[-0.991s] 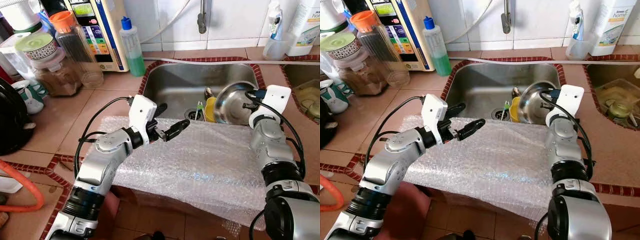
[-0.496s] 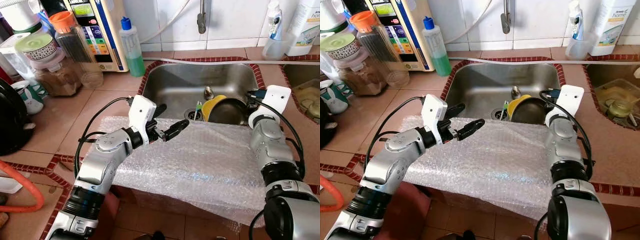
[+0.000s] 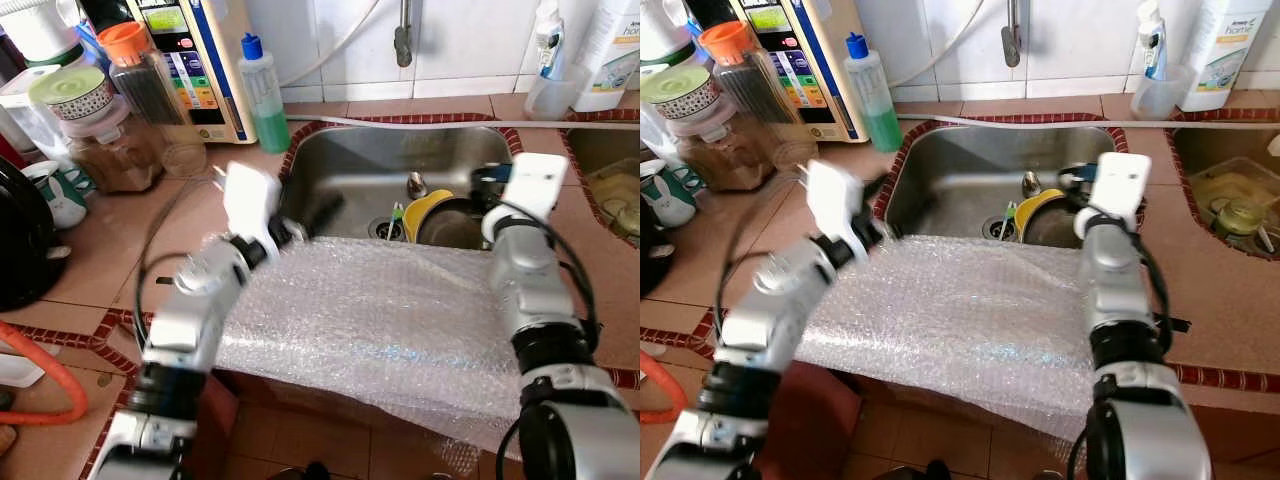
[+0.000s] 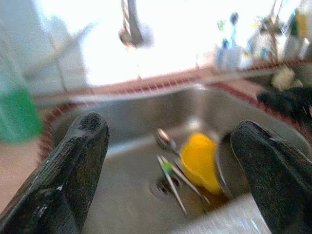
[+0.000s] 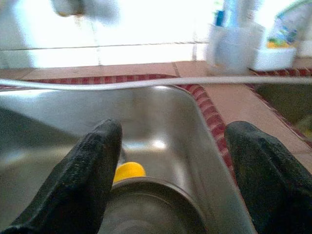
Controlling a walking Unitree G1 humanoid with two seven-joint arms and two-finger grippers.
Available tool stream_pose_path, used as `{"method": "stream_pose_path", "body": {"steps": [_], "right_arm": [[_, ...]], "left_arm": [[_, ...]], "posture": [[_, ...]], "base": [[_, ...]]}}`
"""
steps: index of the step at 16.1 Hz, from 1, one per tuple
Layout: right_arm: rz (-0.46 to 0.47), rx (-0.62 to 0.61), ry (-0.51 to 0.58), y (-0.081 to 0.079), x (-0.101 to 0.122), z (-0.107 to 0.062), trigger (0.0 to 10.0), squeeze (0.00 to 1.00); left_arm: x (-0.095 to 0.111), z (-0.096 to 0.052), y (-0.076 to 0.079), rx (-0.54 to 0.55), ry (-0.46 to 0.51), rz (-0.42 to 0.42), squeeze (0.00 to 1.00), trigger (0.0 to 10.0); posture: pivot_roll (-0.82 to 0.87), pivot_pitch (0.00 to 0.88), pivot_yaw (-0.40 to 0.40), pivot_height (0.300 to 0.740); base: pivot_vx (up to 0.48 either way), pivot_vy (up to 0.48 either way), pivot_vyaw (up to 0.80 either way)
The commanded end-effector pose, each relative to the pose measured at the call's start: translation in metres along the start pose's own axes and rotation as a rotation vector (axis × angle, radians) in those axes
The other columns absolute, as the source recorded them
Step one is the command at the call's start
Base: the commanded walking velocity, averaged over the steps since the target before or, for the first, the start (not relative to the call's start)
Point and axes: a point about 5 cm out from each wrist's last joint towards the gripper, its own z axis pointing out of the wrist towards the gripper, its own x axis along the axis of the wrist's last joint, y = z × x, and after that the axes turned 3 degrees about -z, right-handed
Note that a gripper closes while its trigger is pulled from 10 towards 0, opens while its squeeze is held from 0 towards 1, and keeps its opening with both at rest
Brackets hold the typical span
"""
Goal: Kitchen organization
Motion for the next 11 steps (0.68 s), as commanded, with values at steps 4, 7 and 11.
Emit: {"method": "stream_pose_path", "body": {"steps": [4, 7, 11], "right_arm": [[-0.067, 0.099, 0.106, -0.025, 0.017, -0.009, 10.0, 1.00], [-0.087, 0.140, 0.173, -0.034, 0.024, -0.018, 10.0, 1.00], [-0.082, 0.180, 0.219, -0.044, 0.026, -0.034, 10.0, 1.00]], "left_arm": [[-0.006, -0.016, -0.031, 0.182, -0.002, 0.061, 0.37, 10.0], [-0.007, -0.037, -0.055, 0.353, 0.004, 0.089, 0.00, 10.0], [-0.012, -0.067, -0.075, 0.474, 0.000, 0.084, 0.00, 10.0]], "posture": [[-0.21, 0.113, 0.170, 0.740], [-0.20, 0.113, 0.163, 0.740], [-0.20, 0.108, 0.153, 0.740]], "base": [[0.000, 0.000, 0.00], [0.000, 0.000, 0.00], [0.000, 0.000, 0.00]]}}
